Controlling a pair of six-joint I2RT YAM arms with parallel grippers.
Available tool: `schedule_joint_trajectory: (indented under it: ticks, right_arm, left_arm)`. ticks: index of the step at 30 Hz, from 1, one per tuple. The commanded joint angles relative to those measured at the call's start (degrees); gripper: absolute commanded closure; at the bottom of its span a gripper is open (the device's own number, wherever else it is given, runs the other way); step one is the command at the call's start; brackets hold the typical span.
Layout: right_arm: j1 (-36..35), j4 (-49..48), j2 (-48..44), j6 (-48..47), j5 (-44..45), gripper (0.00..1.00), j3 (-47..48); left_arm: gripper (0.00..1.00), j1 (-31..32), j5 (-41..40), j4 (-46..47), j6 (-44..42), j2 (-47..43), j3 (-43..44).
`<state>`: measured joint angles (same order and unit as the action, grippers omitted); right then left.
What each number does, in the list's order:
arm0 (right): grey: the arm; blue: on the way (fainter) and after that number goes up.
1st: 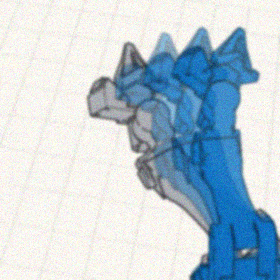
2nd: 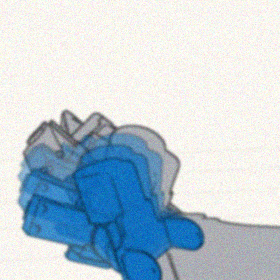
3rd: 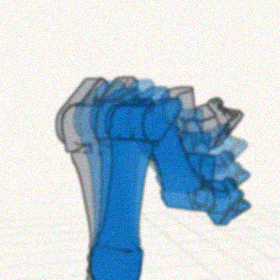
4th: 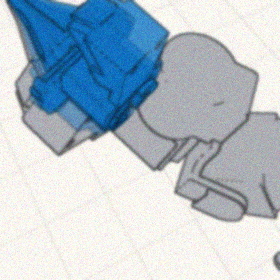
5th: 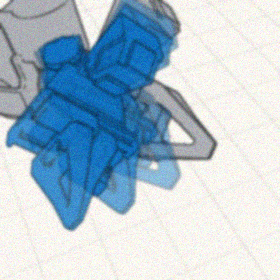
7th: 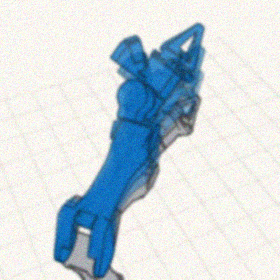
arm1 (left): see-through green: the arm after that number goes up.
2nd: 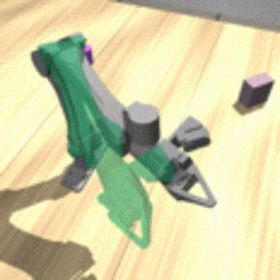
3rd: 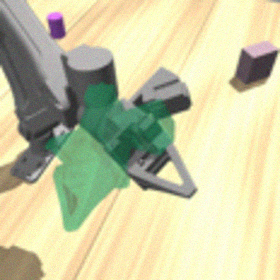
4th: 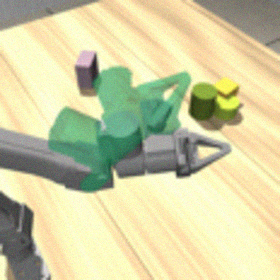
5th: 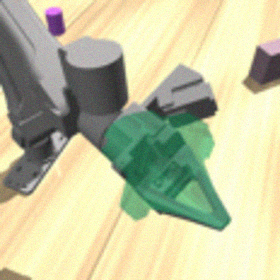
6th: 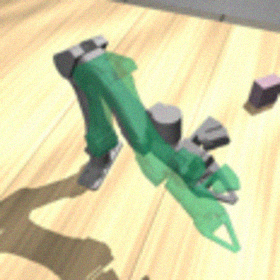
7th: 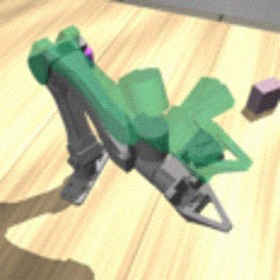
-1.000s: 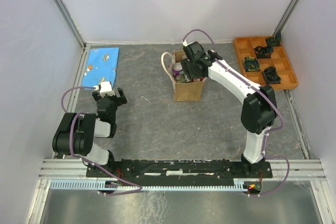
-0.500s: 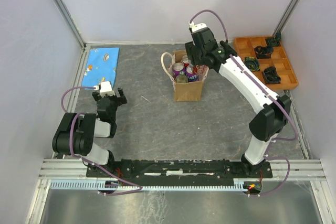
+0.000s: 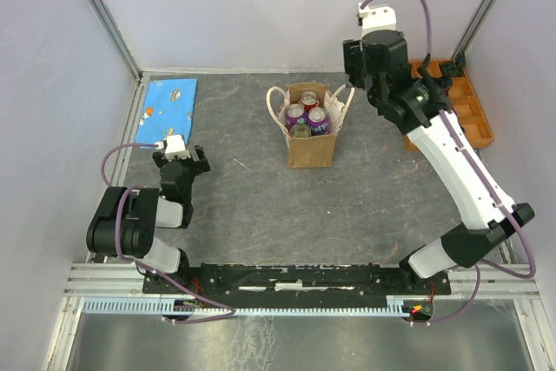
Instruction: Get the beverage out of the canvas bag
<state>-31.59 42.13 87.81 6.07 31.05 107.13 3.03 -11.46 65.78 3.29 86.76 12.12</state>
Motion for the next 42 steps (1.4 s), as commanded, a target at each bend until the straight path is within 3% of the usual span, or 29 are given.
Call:
schedule_joint_trajectory:
  ticks: [1, 8, 15, 20, 33, 42]
  right_arm:
    - [0.27, -5.57, -5.71, -3.15, 14.29, 1.0, 1.57]
    - [4.91, -4.19, -8.96, -0.86, 17.54, 1.0, -6.15]
    - [17.34, -5.91, -10.26, 8.59, 3.81, 1.0, -19.22]
    - [18.99, -15.05, -10.09, 7.96, -0.96, 1.0, -30.88]
    - [21.0, -29.72, -3.05, 9.43, -10.64, 1.0, -38.66]
    - [21.28, -26.43, 4.41, 11.38, -10.68, 1.0, -34.39]
  left_arm:
    - [0.01, 0.11, -0.13, 2.4, -2.41, 0.37, 1.06]
    - [0.01, 0.14, -0.16, 2.36, -2.41, 0.35, 1.06]
    - [0.01, 0.09, -0.19, 2.38, -2.45, 0.39, 1.09]
    - [0.01, 0.18, -0.18, 2.34, -2.43, 0.38, 1.06]
    - [0.01, 0.14, -0.21, 2.36, -2.41, 0.37, 1.06]
    - [0.01, 0.09, -0.14, 2.36, -2.41, 0.41, 1.06]
